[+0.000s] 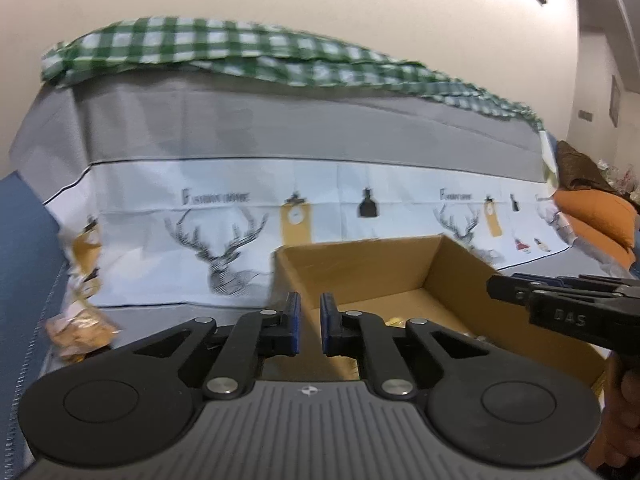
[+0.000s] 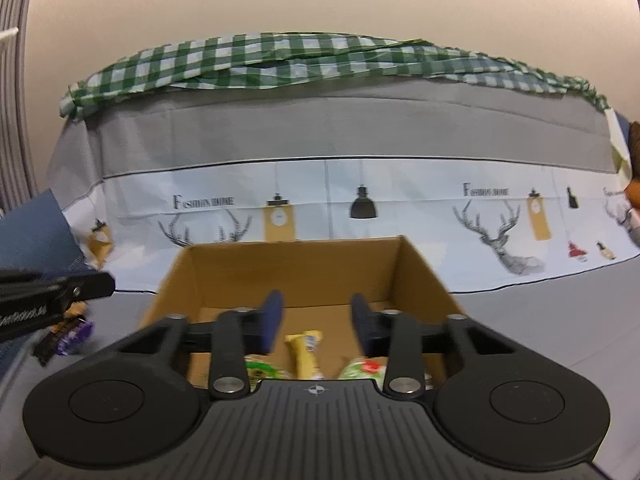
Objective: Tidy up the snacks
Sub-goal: 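Move both open tools from the box back toward the snack pile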
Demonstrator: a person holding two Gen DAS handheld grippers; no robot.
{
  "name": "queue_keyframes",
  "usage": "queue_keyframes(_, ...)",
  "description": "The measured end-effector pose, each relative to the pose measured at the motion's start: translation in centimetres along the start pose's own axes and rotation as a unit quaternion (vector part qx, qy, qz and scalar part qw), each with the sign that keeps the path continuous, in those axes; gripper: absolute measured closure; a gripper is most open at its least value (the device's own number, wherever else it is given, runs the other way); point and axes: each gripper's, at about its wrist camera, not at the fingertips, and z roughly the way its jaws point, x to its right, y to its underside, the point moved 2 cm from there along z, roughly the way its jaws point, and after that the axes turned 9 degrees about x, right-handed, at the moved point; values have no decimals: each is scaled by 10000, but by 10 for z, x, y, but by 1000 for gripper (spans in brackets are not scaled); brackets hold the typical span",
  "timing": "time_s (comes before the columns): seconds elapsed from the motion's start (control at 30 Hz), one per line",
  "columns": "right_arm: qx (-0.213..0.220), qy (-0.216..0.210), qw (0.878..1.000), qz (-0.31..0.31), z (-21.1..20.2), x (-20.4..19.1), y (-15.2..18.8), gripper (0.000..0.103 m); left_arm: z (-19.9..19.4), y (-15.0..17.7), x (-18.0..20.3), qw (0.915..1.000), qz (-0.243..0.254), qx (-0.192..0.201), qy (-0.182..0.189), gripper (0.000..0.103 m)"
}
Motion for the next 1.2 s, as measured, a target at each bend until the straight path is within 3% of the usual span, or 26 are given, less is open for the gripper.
queue_keyframes(0.07, -12, -124, 9999, 74, -1, -11, 1, 77, -1, -4, -17, 9996, 10, -195, -199, 93)
queue_keyframes(0.23, 1, -424, 9991, 60, -6, -45, 2, 77, -19, -1, -62, 9988, 89, -167, -450, 92)
queue_keyframes(0.33, 32, -640, 9979, -75, -7, -66, 5, 77, -17, 21, -87, 9950, 96, -651, -750, 92)
queue_keyframes(0.43, -5, -834, 9964, -158, -5, -86, 8, 77, -22, 16, -101, 9952, -28, -489, -843, 92)
queue_keyframes(0.8, -55, -1371, 9905, -121, 6, -145, 20, 77, -4, 12, -123, 9895, -406, -576, -1259, 92)
queue_keyframes(1.03, -321, -1505, 9876, -323, 22, -184, 37, 76, 1, 14, -148, 9788, -877, -741, -1698, 91)
queue_keyframes(1.2, -527, -1298, 9896, -332, 41, -200, 50, 76, 2, 17, -157, 9755, -964, -801, -1807, 90)
